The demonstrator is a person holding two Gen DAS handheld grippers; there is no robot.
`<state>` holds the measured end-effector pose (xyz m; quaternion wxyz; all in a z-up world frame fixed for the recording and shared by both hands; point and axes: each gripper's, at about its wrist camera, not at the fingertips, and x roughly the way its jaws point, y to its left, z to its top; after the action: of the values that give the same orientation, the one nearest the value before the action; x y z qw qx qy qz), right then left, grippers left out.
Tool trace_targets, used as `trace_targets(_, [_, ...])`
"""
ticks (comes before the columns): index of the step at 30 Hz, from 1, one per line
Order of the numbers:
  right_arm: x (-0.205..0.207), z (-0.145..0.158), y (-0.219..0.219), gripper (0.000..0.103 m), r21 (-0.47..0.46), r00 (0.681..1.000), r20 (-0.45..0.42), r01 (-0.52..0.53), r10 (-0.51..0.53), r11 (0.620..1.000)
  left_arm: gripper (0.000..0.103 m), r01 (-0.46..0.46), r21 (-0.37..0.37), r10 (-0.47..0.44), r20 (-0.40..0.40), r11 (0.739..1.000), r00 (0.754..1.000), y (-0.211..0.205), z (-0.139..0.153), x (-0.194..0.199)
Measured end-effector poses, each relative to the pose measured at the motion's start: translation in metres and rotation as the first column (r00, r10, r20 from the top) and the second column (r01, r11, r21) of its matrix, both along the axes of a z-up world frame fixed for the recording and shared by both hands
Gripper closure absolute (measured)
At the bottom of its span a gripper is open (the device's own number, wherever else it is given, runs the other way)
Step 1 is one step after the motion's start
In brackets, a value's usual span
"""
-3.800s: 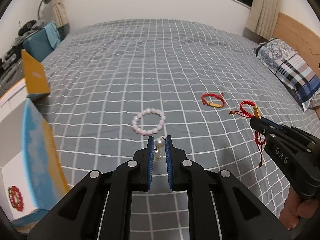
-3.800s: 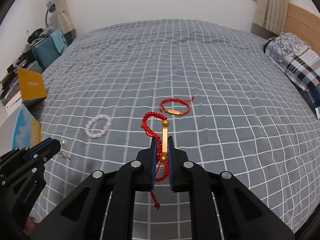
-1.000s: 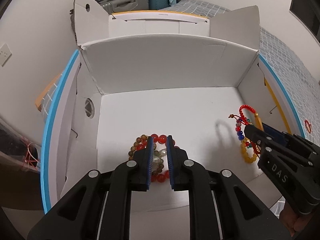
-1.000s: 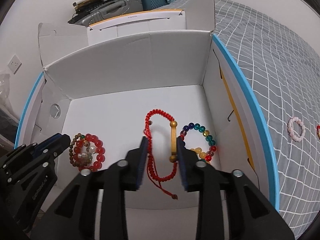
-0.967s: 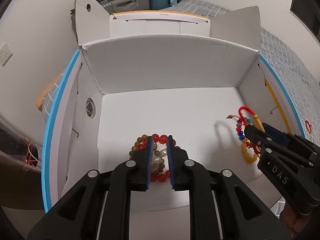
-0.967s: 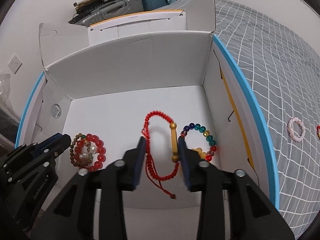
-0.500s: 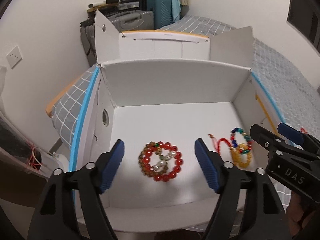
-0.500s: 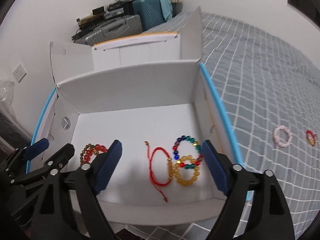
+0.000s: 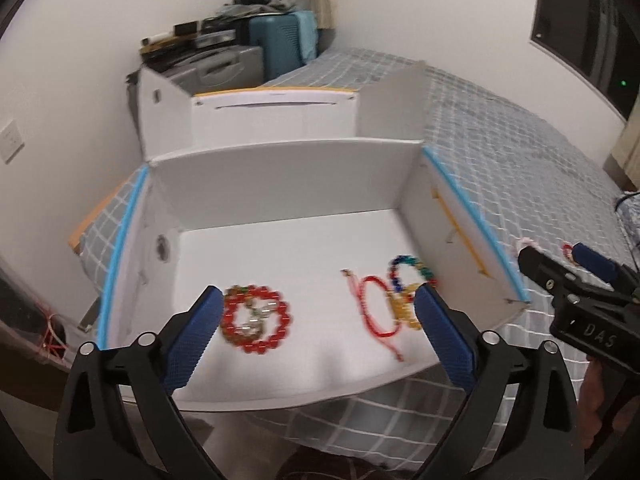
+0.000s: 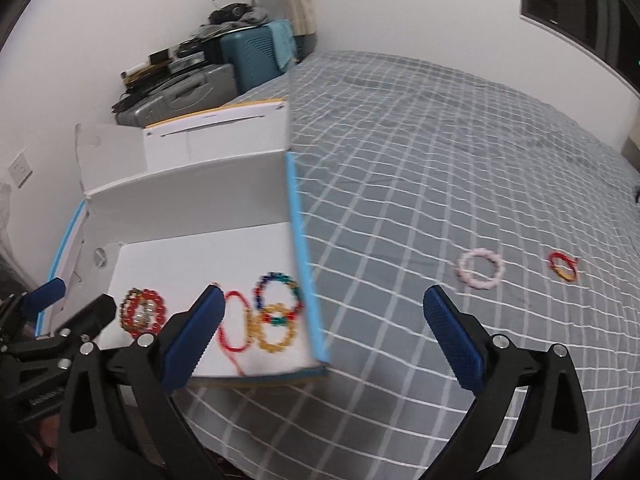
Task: Organize jewelry
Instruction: 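Move both open tools back over the pink bead and red string bracelets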
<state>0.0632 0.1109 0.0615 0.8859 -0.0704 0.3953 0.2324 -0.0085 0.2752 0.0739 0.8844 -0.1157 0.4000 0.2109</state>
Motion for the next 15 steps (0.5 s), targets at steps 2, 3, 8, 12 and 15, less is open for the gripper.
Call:
trace_targets(2, [0.004, -0.002, -0.016, 0.008, -0.005, 1.000, 0.000, 0.019, -0.019, 1.000, 0.006, 0.016, 0.009, -0.016, 0.011, 1.000, 1.000, -0.012, 0.003, 0.007])
trace_targets(3, [0.006, -0.003, -0.022, 0.008, -0.005, 1.000, 0.002, 0.024, -0.024, 1.000, 0.006, 0.021, 0.016, -0.022, 0.012, 1.000, 1.000, -0.020, 0.004, 0.012])
trace_targets(8, [0.019, -0.002, -0.067, 0.008, -0.008, 0.996, 0.028, 0.081, -0.081, 0.997, 0.006, 0.083, 0.031, -0.083, 0.018, 0.996, 0.996, -0.052, 0.004, 0.037])
trace_targets(12, [0.035, -0.003, -0.108, 0.008, -0.011, 0.990, 0.030, 0.138, -0.137, 0.990, 0.006, 0.124, 0.026, -0.125, 0.022, 0.992, 0.992, -0.079, 0.002, 0.059])
trace_targets(15, [0.048, -0.007, -0.134, 0.008, -0.010, 0.985, 0.024, 0.169, -0.169, 0.985, 0.006, 0.163, 0.023, -0.164, 0.025, 0.986, 0.986, -0.102, -0.001, 0.078])
